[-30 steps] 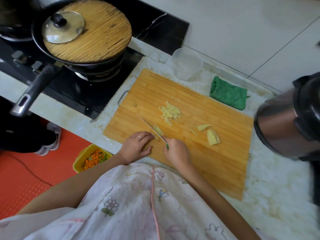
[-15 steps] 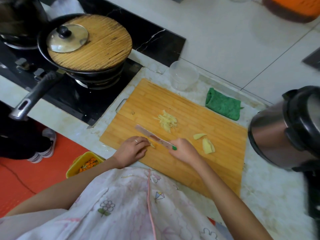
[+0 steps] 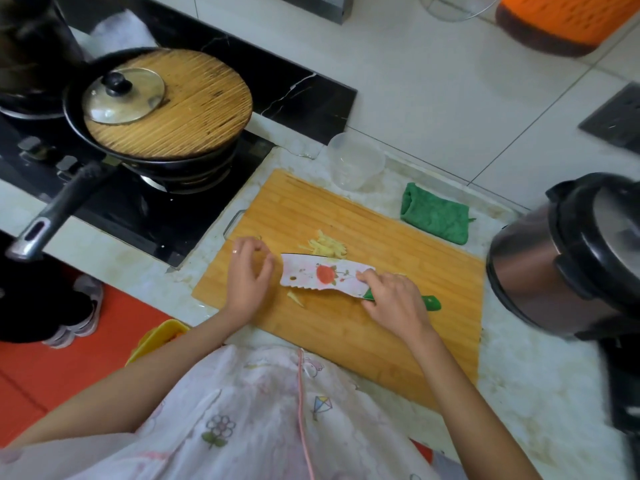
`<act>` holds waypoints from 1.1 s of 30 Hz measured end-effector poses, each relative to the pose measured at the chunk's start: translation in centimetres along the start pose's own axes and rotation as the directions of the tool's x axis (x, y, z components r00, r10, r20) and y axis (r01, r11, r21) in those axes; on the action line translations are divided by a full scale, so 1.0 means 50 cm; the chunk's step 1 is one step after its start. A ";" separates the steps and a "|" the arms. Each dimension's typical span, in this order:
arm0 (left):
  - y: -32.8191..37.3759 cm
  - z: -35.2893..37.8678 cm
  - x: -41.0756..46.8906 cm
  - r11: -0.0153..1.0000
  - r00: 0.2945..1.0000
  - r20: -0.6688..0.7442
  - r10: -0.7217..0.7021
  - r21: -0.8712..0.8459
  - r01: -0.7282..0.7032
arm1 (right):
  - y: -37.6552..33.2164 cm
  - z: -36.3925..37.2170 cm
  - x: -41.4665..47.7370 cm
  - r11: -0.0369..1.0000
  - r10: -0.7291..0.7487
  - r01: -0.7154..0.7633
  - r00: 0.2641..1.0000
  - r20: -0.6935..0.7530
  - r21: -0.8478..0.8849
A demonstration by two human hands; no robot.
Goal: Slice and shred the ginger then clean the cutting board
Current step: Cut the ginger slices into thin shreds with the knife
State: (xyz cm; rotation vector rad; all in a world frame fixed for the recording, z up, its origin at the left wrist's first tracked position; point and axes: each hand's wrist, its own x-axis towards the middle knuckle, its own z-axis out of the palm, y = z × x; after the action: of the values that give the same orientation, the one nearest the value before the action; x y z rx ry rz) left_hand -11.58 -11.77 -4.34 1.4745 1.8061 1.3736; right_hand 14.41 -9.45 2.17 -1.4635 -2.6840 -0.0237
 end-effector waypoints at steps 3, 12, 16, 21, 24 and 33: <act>0.052 0.018 0.068 0.997 0.972 0.224 0.067 -0.062 -0.055 | 0.005 -0.009 -0.012 0.997 -0.071 0.067 0.993 -0.096 -0.048; 0.115 0.097 0.136 0.998 0.567 0.821 0.064 -0.067 -0.016 | 0.010 -0.021 -0.040 0.984 -0.161 0.140 0.966 -0.202 -0.115; 0.109 0.108 0.139 0.994 0.579 0.813 0.062 -0.100 0.033 | 0.012 -0.012 -0.060 0.989 -0.122 0.104 0.976 -0.181 -0.106; 0.088 0.118 0.164 0.981 0.665 0.742 -0.084 -0.055 0.186 | 0.028 -0.005 -0.083 0.999 -0.008 -0.001 0.982 -0.188 -0.050; 0.085 0.124 0.183 0.994 0.658 0.750 -0.072 0.001 0.107 | 0.030 -0.010 -0.087 0.999 0.034 -0.040 0.981 -0.192 -0.026; 0.082 0.131 0.197 0.979 0.772 0.602 -0.205 0.129 0.159 | -0.008 0.024 -0.118 0.845 0.462 -0.353 0.860 -0.217 0.402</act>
State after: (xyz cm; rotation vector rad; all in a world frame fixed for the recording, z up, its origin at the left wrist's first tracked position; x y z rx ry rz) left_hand -7.68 -0.33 -1.07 1.5012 1.5178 0.6212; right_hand 17.15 -14.54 0.52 -1.7134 -1.9583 0.2254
